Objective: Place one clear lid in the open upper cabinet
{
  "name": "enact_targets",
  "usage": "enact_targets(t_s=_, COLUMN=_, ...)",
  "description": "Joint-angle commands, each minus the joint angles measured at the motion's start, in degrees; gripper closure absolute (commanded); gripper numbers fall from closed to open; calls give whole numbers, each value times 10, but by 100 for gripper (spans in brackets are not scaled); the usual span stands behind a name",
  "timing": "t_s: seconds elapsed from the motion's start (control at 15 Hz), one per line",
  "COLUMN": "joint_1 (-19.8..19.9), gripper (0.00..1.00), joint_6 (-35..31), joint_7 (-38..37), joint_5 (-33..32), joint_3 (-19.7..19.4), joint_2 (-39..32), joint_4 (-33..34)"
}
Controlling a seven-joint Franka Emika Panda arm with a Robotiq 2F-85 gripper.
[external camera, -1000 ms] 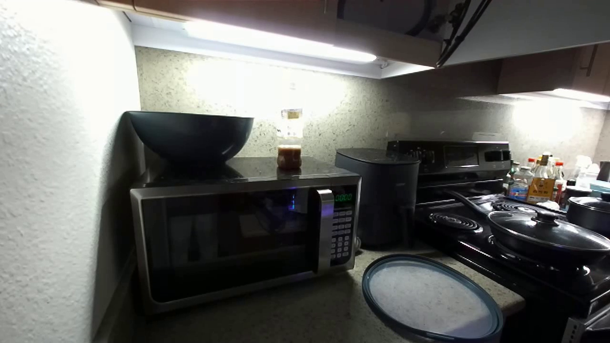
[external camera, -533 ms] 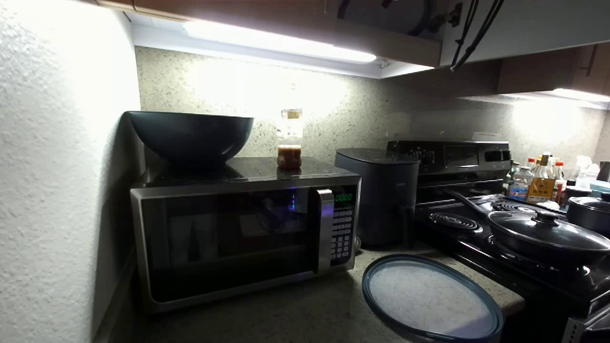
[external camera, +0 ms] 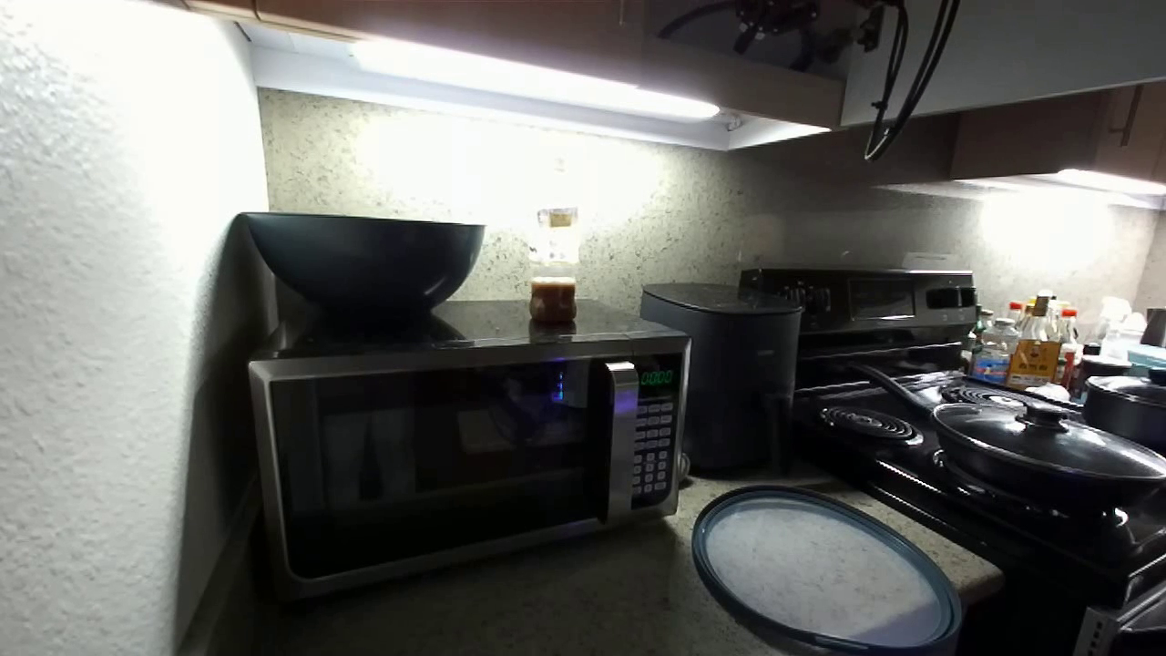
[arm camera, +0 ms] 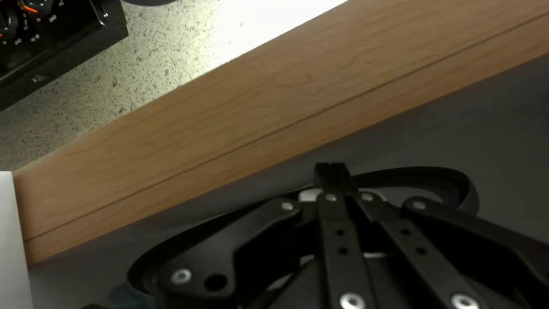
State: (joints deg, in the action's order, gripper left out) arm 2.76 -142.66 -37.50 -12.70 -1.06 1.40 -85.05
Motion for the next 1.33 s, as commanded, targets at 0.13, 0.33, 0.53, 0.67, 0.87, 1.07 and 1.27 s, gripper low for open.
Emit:
enact_targets(t_s=0.13, joint_1=-4, gripper=54, joint_6=-18, joint_7=36, joint_5=-48, joint_3=4, joint_2=8, joint_4=8)
enact_targets(t_s=0.33, joint_1=-11, gripper=36, joint_6=-9, joint_7=31, joint_5=-85, joint_3=11, joint_2=34, joint_4=18)
enact_targets(t_s=0.53, joint_1=-19, gripper=16, joint_6=-2, joint_7=23, joint_5=-110, joint_3=24, joint_2=68, joint_4=33)
enact_targets(t_s=0.67, joint_1=-19, gripper=4, joint_6=3, joint_7=11, joint_5=-126, joint_3=32, joint_2=84, joint_4=43)
enact_targets(t_s=0.87, joint_1=-14, gripper=0, joint_6=8, joint_7=-2, joint_5=-131, joint_3=37, joint_2=100, joint_4=48)
enact_targets(t_s=1.07, joint_1=-19, gripper=0, joint_6=1, joint_7=16, joint_5=-122, joint_3=32, joint_2=99, joint_4=51)
enact_targets(t_s=1.27, joint_1=-18, gripper=0, joint_6=2, joint_7=16, joint_5=-132, joint_3=34, joint_2=101, joint_4=51)
